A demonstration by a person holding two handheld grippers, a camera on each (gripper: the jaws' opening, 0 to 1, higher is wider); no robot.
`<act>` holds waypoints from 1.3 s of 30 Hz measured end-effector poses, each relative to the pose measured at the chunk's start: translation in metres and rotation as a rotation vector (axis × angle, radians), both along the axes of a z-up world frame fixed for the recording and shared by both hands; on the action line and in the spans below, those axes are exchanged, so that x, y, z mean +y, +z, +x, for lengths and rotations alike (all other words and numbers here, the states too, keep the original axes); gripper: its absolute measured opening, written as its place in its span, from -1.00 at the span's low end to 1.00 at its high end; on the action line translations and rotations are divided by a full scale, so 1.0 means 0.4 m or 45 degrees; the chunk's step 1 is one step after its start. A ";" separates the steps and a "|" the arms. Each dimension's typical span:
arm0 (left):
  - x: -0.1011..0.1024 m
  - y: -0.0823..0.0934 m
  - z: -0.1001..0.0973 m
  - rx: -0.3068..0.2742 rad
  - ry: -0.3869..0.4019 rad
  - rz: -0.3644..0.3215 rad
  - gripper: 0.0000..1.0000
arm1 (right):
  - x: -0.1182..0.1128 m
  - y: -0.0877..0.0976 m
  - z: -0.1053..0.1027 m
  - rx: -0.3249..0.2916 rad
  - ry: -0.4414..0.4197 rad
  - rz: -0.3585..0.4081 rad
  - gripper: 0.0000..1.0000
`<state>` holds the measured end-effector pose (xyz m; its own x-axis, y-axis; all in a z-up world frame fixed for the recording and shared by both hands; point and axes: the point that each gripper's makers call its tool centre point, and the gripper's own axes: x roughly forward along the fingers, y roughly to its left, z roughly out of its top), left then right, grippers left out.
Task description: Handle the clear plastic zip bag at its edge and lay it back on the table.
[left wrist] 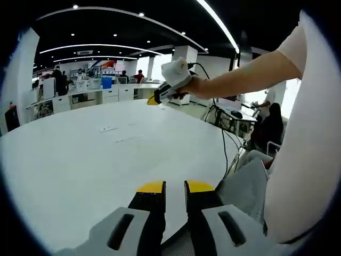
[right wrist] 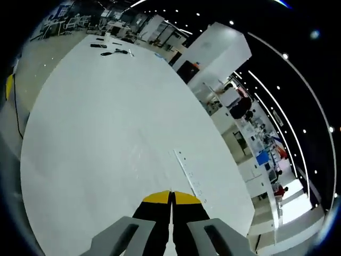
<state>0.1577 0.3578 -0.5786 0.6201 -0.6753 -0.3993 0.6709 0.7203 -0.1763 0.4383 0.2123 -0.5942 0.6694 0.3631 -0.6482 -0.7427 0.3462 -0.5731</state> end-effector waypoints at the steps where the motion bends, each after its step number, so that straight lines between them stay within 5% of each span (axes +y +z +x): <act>1: 0.001 0.000 0.000 0.002 0.000 0.001 -0.77 | 0.004 -0.011 -0.007 0.005 0.008 -0.002 -1.00; 13: 0.009 -0.012 -0.004 0.007 0.015 0.013 -0.68 | 0.032 -0.160 -0.099 0.162 0.052 0.010 -1.00; 36: 0.011 -0.063 -0.040 0.076 0.043 0.001 -0.67 | 0.028 -0.286 -0.216 0.289 0.195 -0.079 -1.00; 39: 0.009 -0.068 -0.040 0.077 0.037 0.001 -0.67 | 0.020 -0.296 -0.220 0.324 0.159 -0.029 -0.79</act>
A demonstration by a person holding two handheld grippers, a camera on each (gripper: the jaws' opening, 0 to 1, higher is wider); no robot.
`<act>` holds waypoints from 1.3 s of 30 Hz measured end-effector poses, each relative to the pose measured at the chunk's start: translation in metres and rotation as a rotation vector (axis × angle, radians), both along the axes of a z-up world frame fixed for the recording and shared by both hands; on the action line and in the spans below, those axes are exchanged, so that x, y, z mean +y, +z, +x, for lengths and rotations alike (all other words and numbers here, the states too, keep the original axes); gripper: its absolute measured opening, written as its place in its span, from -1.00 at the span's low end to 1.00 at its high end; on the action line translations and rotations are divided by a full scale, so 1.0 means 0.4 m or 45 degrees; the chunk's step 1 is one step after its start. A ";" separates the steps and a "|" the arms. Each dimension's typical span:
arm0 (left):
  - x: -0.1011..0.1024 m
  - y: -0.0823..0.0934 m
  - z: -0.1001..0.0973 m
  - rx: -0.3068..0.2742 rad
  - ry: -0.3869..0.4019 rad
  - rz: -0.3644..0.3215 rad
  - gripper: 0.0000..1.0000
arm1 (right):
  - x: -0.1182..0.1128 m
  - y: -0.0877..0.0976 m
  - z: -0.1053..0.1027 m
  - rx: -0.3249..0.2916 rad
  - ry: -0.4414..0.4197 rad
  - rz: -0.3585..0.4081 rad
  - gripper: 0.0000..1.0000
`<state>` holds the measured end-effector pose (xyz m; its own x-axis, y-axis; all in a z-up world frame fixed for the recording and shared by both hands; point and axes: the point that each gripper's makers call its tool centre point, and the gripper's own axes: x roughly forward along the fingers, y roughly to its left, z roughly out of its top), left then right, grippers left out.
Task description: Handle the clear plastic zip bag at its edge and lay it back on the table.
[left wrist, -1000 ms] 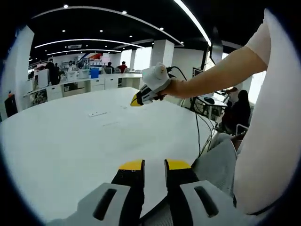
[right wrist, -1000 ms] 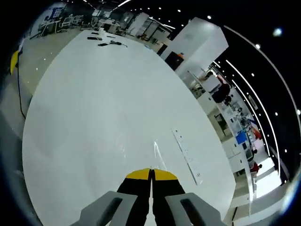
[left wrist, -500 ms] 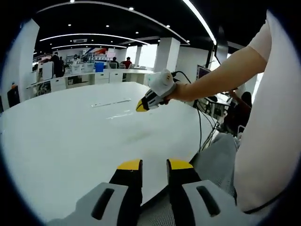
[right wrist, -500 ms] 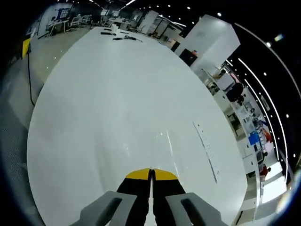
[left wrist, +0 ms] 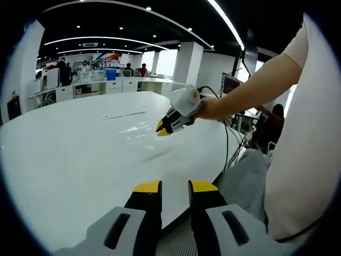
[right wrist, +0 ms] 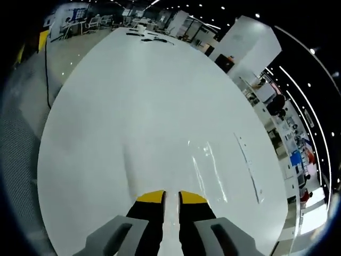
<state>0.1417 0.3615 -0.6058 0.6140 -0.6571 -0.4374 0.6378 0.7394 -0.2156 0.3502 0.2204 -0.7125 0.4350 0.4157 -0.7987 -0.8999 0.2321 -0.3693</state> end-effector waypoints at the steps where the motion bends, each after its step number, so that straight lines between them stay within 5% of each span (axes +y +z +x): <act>1: 0.000 -0.002 0.000 0.000 -0.002 0.000 -0.67 | 0.001 0.001 -0.006 0.015 -0.020 0.032 -0.73; 4: 0.001 -0.012 0.000 0.003 -0.005 0.003 -0.67 | -0.019 0.001 -0.035 0.021 -0.024 0.026 -0.69; 11: 0.026 -0.059 0.007 0.019 0.015 0.026 -0.68 | -0.062 0.016 -0.139 0.142 -0.252 0.330 -0.42; 21: 0.053 -0.128 -0.003 0.051 0.011 0.079 -0.66 | -0.139 0.062 -0.247 0.141 -0.461 0.597 -0.30; 39: 0.066 -0.156 0.021 0.042 0.071 0.082 -0.39 | -0.154 0.089 -0.396 0.211 -0.669 0.864 0.20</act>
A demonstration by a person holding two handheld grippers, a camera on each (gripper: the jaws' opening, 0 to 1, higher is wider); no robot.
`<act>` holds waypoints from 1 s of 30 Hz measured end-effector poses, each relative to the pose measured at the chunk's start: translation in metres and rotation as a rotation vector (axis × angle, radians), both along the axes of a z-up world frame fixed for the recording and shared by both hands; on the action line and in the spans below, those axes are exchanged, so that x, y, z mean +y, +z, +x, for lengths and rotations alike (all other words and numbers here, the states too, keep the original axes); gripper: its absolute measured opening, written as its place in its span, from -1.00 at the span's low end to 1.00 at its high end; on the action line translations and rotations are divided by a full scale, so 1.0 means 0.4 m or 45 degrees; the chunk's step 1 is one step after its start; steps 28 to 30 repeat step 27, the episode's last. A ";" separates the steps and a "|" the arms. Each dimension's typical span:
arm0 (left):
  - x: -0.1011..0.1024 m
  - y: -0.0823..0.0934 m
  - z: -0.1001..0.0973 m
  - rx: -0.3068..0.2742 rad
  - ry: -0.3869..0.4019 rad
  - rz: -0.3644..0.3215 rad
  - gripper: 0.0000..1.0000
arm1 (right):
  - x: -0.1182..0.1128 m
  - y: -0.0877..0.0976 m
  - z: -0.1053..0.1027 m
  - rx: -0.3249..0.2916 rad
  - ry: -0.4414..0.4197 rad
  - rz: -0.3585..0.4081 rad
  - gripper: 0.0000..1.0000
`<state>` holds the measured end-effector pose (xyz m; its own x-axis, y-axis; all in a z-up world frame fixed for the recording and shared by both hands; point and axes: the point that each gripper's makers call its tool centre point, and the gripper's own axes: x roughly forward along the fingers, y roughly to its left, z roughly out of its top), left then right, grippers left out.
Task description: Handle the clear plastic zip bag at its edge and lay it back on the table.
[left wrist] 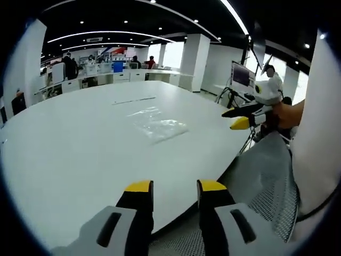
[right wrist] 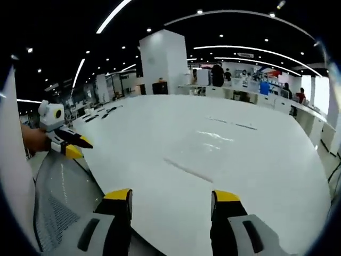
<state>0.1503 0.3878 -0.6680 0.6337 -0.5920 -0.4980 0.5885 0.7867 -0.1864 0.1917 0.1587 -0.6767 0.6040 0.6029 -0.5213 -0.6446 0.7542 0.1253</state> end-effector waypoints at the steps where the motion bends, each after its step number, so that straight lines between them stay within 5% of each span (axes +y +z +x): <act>1: 0.004 -0.005 0.002 -0.001 0.003 0.005 -0.38 | 0.003 -0.001 -0.008 0.009 -0.009 0.010 0.22; 8: 0.008 -0.017 0.005 -0.027 0.000 0.024 -0.30 | 0.027 0.007 -0.033 0.044 -0.107 0.155 0.47; 13: 0.015 -0.026 0.009 -0.029 0.005 0.024 -0.23 | 0.033 0.000 -0.027 0.045 -0.134 0.139 0.55; 23: 0.014 -0.033 0.009 -0.042 0.002 0.051 -0.25 | 0.023 -0.038 -0.020 -0.005 -0.135 -0.039 0.44; 30: 0.018 -0.033 0.010 -0.042 0.009 0.046 -0.25 | 0.018 -0.032 -0.016 -0.014 -0.145 -0.021 0.43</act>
